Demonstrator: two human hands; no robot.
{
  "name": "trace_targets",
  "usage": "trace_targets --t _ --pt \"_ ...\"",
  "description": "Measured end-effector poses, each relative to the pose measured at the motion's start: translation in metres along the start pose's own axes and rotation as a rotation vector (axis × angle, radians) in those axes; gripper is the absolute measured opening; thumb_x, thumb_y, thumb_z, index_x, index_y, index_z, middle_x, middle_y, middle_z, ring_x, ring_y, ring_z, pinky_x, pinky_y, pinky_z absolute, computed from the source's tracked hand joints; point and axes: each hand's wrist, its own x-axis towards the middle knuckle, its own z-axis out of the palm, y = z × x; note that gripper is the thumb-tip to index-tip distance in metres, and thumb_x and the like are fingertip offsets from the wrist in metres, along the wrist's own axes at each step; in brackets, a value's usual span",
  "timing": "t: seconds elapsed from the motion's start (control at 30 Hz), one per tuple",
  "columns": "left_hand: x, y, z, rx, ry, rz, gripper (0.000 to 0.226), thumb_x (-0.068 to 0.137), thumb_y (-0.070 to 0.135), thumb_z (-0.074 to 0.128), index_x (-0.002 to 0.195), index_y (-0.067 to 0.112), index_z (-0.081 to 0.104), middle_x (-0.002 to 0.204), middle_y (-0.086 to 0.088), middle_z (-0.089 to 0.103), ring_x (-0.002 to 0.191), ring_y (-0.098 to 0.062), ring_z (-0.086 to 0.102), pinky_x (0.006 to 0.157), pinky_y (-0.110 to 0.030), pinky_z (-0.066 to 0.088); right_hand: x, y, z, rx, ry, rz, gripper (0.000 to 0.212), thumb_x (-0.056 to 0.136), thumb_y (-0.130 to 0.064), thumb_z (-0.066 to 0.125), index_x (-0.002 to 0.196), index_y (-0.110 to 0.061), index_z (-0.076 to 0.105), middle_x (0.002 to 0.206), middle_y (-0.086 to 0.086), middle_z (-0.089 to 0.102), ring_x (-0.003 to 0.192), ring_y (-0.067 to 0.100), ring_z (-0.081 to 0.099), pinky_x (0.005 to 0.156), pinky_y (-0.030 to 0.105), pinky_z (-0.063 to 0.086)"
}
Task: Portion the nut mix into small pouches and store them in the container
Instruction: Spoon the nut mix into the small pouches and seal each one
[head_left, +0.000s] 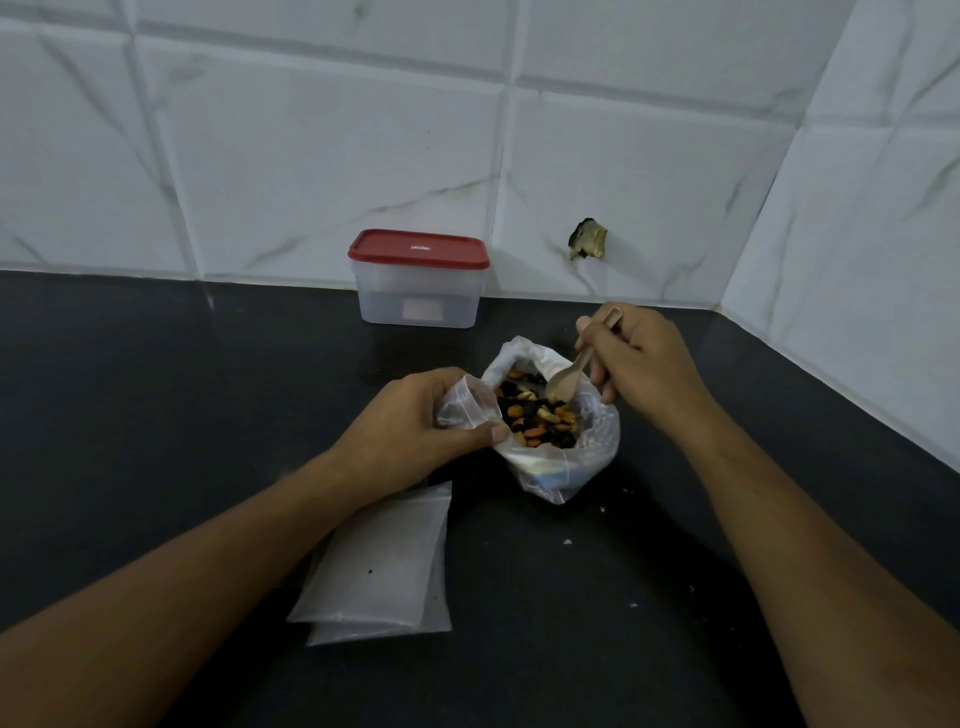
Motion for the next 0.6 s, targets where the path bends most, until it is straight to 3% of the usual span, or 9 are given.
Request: trace_targets --t 0.3,0.6 --pt "0.0 0.002 0.001 0.007 0.014 -0.004 0.03 0.086 0.038 0.078 0.113 0.028 0.069 0.102 0.01 0.074 0.09 -0.001 0.07 0.079 -0.02 0.057 0.001 0.009 0.013 0.346 0.04 0.35 0.029 0.104 -0.024 0.058 0.086 -0.005 0.07 0.061 0.01 0.068 0.038 0.016 0.048 0.047 0.027 0.045" --pt "0.0 0.002 -0.001 0.004 -0.007 -0.005 0.03 0.086 0.039 0.076 0.112 0.029 0.067 0.103 0.01 0.074 0.092 0.0 0.07 0.08 -0.018 0.057 0.002 0.005 0.013 0.491 0.131 0.537 0.024 0.103 -0.022 0.058 0.096 -0.002 0.07 0.057 0.003 0.065 0.038 0.012 0.044 0.043 0.025 0.046"
